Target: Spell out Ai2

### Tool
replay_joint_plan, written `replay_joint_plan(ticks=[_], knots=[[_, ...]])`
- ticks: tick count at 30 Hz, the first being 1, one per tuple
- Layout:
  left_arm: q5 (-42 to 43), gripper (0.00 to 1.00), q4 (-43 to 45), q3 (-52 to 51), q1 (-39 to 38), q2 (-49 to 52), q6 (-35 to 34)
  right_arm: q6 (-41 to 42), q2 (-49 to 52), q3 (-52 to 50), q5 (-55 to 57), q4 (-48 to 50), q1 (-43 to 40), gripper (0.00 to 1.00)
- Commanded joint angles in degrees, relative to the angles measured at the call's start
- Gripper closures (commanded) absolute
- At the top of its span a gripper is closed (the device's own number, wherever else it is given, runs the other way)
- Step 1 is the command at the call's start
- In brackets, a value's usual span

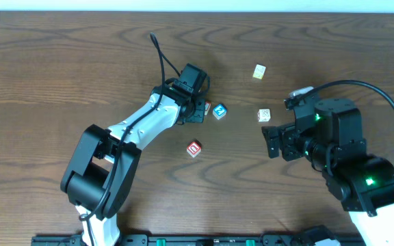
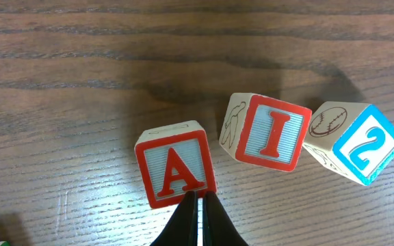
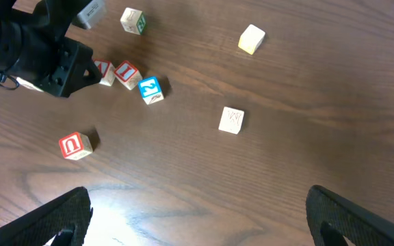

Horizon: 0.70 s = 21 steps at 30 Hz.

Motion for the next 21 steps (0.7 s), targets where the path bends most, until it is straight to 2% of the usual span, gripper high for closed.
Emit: replay_joint_plan(ticks=[1, 14, 21], knots=[[-0.87, 0.94, -1.25, -0.02, 0.07, 1.14, 1.03, -0.63, -0.04, 0.04, -0.26, -0.04, -0.28, 0.01], [-9.49, 0.94, -4.26, 0.48, 0.2, -12.11, 1.53, -0.63, -0.04, 0.04, -0.26, -0.04, -0.28, 0.01], [-13.31, 0.94, -10.05, 0.48, 2.32, -16.44, 1.46, -0.63, -0.04, 0.04, -0.26, -0.04, -0.31, 0.01]])
